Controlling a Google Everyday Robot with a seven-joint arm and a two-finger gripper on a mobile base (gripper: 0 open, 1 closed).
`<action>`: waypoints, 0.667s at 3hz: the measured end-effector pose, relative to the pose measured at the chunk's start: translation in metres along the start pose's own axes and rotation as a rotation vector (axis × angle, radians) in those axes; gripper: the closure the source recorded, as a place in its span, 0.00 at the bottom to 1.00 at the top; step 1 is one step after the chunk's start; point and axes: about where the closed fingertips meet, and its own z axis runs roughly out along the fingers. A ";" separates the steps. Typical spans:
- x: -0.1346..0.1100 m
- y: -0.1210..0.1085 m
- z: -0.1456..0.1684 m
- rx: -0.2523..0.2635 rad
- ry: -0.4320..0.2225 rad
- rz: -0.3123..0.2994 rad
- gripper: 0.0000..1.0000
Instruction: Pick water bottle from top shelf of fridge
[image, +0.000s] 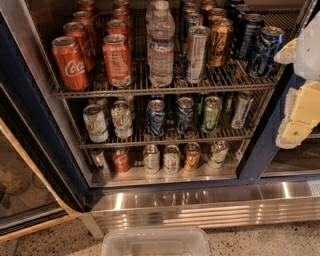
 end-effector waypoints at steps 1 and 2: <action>0.000 0.000 0.000 0.000 0.000 0.000 0.00; -0.003 -0.002 0.005 0.012 -0.023 0.020 0.00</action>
Offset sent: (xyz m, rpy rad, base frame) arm 0.0096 0.0058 -0.0154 0.0585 -0.0146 -0.0381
